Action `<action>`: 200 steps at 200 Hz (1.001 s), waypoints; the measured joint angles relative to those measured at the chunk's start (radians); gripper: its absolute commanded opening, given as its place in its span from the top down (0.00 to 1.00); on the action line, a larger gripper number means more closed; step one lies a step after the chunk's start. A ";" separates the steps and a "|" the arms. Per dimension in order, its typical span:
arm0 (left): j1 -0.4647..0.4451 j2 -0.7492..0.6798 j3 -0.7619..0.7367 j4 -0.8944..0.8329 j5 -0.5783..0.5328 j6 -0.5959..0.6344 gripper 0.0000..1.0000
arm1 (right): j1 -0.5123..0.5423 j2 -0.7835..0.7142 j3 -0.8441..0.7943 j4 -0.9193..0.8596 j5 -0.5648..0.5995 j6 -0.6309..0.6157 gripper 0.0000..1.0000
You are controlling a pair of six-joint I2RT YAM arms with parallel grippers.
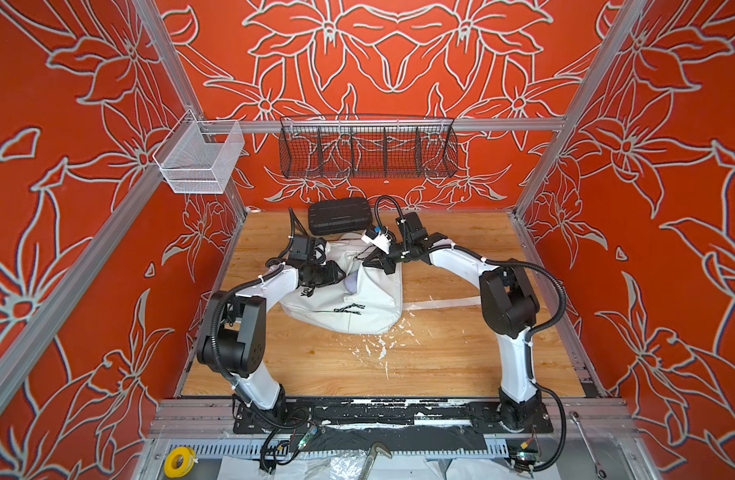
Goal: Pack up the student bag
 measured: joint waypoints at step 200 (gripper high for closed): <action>-0.101 0.044 0.017 -0.040 -0.112 -0.078 1.00 | 0.010 0.000 0.000 0.018 0.167 0.177 0.71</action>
